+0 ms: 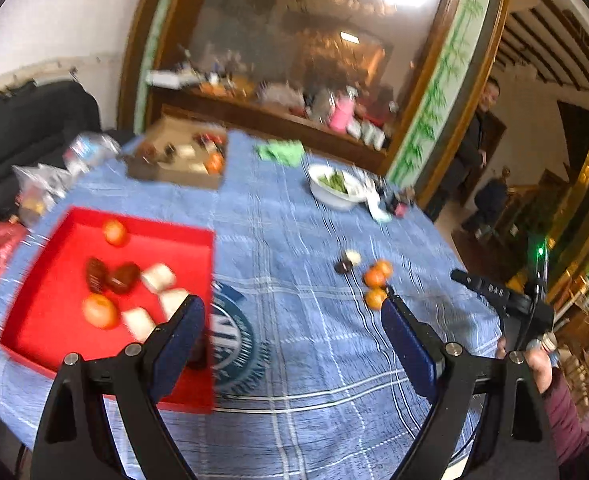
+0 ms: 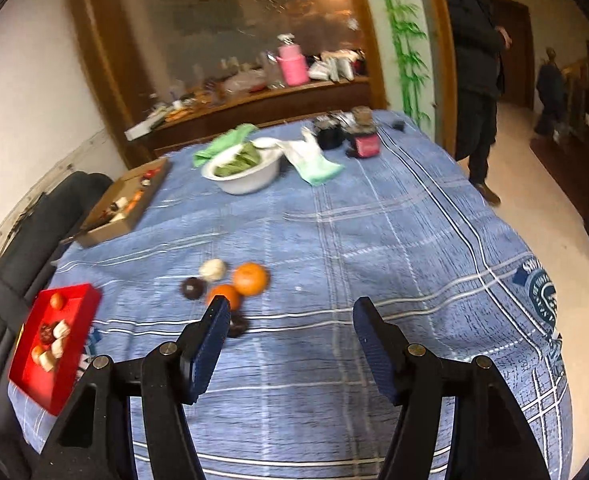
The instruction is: Organize fruits
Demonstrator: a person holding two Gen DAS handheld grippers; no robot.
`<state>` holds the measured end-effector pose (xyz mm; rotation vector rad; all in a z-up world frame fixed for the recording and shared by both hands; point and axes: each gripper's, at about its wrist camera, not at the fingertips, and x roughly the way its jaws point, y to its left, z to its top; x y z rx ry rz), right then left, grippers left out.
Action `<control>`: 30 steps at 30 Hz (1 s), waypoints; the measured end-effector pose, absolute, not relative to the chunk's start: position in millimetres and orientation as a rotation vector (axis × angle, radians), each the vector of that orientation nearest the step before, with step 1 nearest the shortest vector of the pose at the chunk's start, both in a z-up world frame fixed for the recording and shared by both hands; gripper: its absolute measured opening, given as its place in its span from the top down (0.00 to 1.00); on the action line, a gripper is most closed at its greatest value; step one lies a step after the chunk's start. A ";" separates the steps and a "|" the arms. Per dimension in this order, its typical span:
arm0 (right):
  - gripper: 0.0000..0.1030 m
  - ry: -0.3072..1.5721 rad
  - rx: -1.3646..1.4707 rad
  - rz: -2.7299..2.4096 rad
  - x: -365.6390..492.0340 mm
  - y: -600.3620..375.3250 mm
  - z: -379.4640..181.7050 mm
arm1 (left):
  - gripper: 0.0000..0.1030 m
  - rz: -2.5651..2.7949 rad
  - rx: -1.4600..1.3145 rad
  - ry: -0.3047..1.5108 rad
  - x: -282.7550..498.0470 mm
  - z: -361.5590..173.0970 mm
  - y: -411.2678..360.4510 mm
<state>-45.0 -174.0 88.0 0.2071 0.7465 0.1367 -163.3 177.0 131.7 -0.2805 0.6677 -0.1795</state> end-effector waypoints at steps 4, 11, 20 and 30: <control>0.34 0.798 0.225 0.137 -27.7 -179.4 69.5 | 0.14 -0.231 -0.279 0.732 -139.5 116.9 158.1; 0.34 0.827 0.219 0.166 9.7 -171.6 59.4 | 0.14 -0.279 -0.248 0.818 -113.4 95.2 135.2; 0.34 0.810 0.291 0.187 47.7 -174.5 57.0 | 0.33 -0.299 -0.269 0.840 -102.7 85.9 134.0; 0.34 0.682 0.287 0.079 -0.1 -227.6 100.6 | 0.24 -0.329 -0.269 0.855 -88.9 89.1 117.4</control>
